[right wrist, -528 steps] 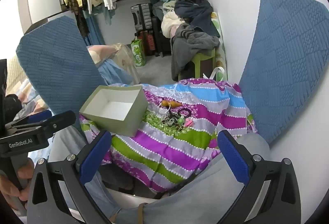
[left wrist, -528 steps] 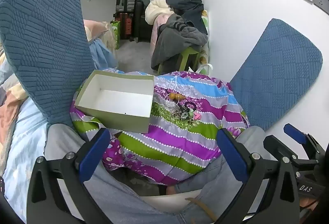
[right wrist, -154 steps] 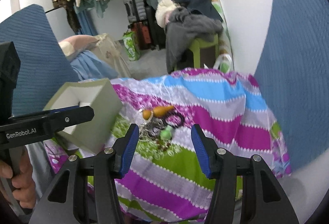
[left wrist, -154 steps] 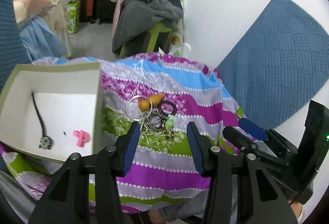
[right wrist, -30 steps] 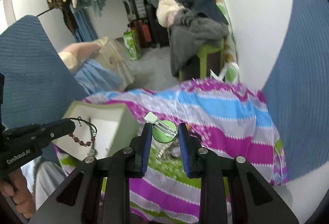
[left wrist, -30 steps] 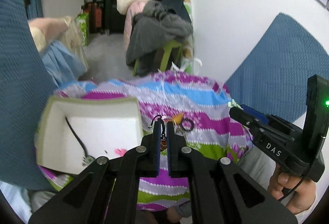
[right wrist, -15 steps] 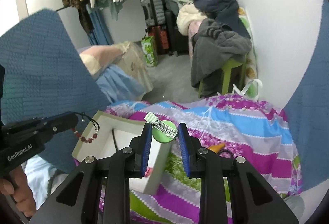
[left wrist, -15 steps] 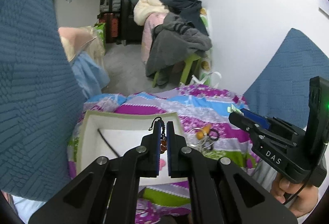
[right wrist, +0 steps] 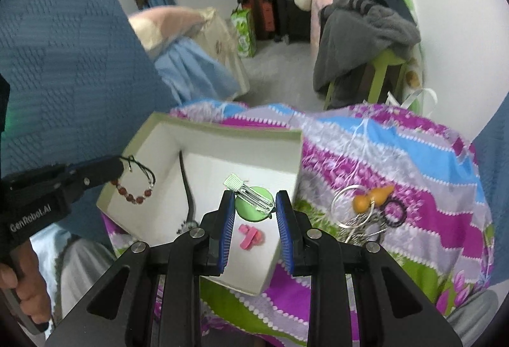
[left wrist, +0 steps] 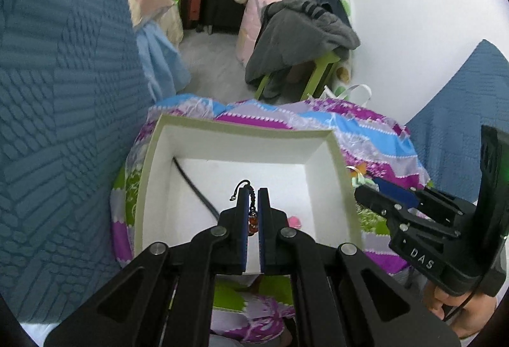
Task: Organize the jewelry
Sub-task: 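Carry both items into the white box and open both tools, then move both open tools back toward the jewelry pile, then grasp silver ring with left tool while right tool grasps black coil hair tie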
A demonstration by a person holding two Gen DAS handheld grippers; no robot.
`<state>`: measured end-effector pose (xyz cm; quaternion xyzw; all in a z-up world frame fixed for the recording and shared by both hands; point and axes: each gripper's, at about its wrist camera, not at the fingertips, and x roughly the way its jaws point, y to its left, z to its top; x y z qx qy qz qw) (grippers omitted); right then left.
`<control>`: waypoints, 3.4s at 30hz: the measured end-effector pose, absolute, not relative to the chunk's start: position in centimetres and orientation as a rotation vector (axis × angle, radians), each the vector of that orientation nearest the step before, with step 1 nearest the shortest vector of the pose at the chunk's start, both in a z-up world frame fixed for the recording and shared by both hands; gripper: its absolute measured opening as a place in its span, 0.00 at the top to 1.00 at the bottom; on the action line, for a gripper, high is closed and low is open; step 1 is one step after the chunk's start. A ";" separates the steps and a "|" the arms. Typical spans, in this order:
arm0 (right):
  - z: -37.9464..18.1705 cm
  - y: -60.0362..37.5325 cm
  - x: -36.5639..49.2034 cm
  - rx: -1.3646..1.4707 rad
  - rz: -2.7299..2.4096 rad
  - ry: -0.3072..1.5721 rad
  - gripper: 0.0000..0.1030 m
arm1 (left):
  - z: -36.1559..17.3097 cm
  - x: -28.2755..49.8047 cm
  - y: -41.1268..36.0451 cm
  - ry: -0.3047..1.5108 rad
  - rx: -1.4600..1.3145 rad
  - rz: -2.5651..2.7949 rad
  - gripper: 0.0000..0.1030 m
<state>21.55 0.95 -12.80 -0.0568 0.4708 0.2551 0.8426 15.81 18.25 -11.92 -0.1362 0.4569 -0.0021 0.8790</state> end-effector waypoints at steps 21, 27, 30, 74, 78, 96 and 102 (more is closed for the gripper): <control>-14.3 2.1 21.0 -0.138 0.562 1.048 0.63 | -14.2 15.1 19.5 1.003 -0.336 0.018 0.92; -11.1 0.9 20.8 -0.127 0.581 0.979 0.62 | -10.8 14.3 18.6 0.926 -0.315 0.033 0.55; -9.3 0.0 20.7 -0.120 0.588 0.938 0.62 | -9.1 13.8 18.0 0.892 -0.289 0.039 0.55; -12.2 -21.0 24.2 -0.049 0.422 0.821 0.62 | -11.8 20.2 0.3 0.846 -0.387 -0.152 0.55; -14.4 -22.1 25.0 -0.039 0.423 0.866 0.62 | -13.9 21.4 -1.4 0.893 -0.373 -0.163 0.56; -22.9 -21.1 30.4 -0.031 0.540 1.056 0.72 | -23.0 27.7 -3.8 1.078 -0.284 -0.154 0.73; -24.0 -20.0 31.8 -0.051 0.584 1.066 0.72 | -24.4 29.4 -4.4 1.088 -0.219 -0.133 0.76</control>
